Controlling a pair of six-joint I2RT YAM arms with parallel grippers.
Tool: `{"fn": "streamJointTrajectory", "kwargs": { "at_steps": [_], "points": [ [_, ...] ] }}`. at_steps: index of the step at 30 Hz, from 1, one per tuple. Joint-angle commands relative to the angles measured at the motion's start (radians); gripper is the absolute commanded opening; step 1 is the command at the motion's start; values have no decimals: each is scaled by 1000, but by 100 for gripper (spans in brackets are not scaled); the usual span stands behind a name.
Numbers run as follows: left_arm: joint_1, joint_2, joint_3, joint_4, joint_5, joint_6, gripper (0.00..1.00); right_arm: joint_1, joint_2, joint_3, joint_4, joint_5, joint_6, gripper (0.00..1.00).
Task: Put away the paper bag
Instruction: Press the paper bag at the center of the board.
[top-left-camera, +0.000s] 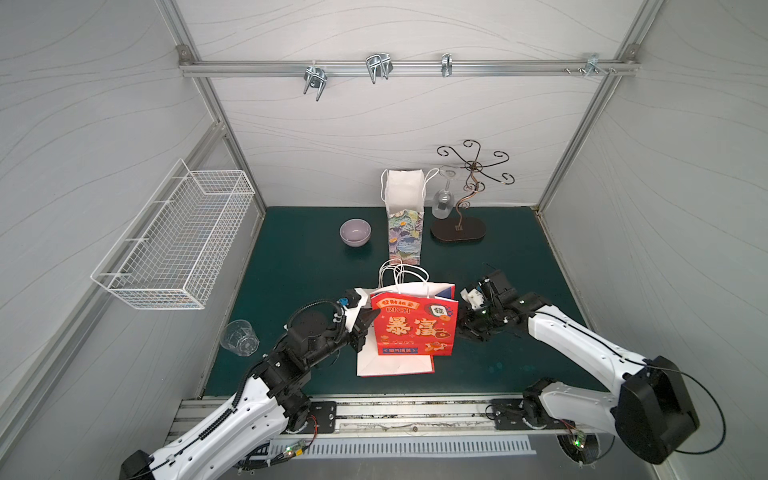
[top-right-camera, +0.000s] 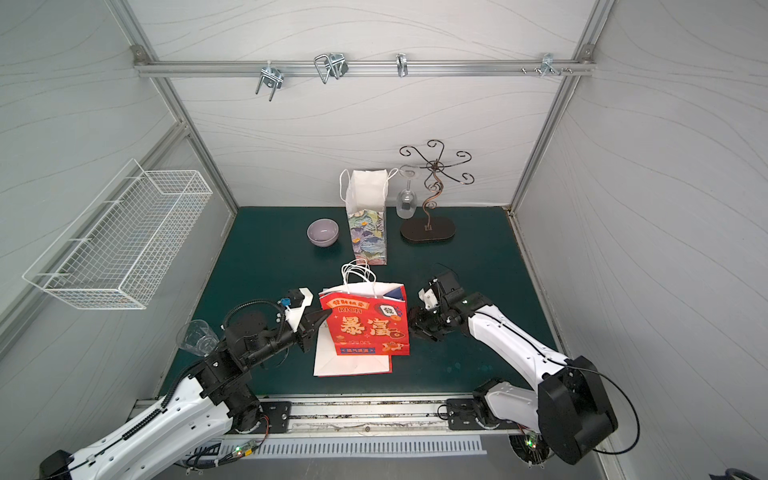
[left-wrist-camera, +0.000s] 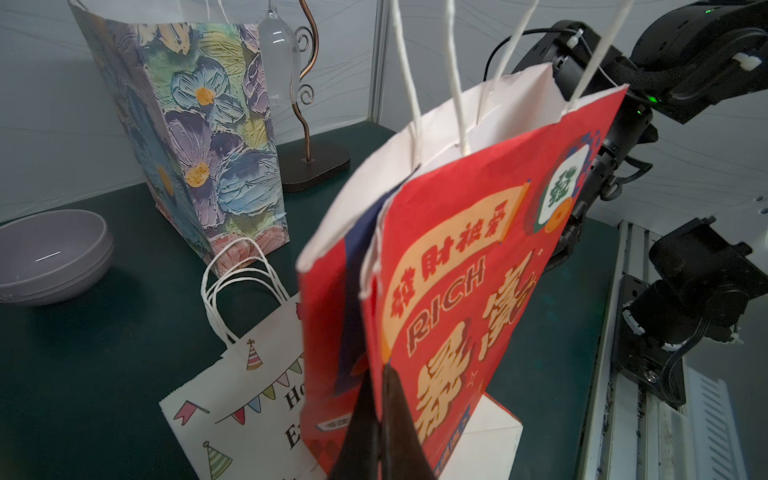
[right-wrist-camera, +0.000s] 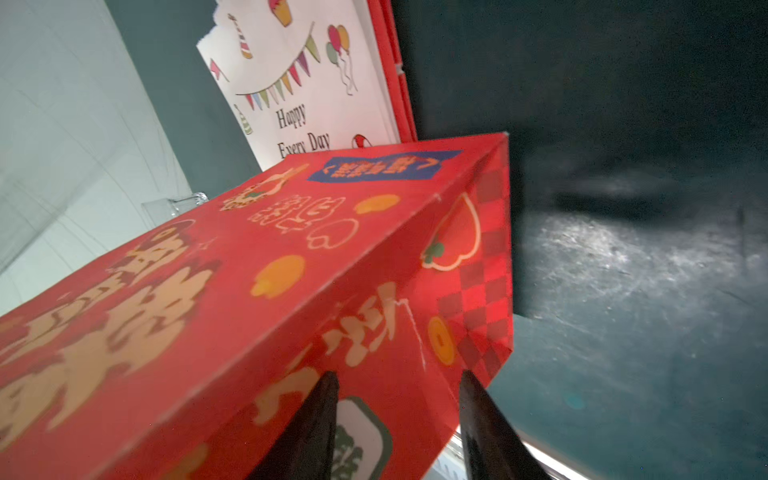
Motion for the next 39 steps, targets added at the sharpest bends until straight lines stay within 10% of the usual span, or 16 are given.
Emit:
{"fn": "streamJointTrajectory", "kwargs": {
  "at_steps": [1,7,13,20,39],
  "points": [
    [-1,0,-10,10,10,-4,0,5,-13,-8,39,-40,-5,50],
    [-1,-1,-9,-1,-10,-3,0,-114,-139,59,-142,61,-136,61],
    [-1,1,-11,-2,-17,-4,0,-221,-310,253,-302,202,-539,79],
    [-1,3,-16,6,-26,-10,0,-218,-478,258,-280,-233,-1175,90],
    [0,-27,-37,3,-40,-32,0,-85,-189,178,110,-303,-1362,85]
  ]
}}
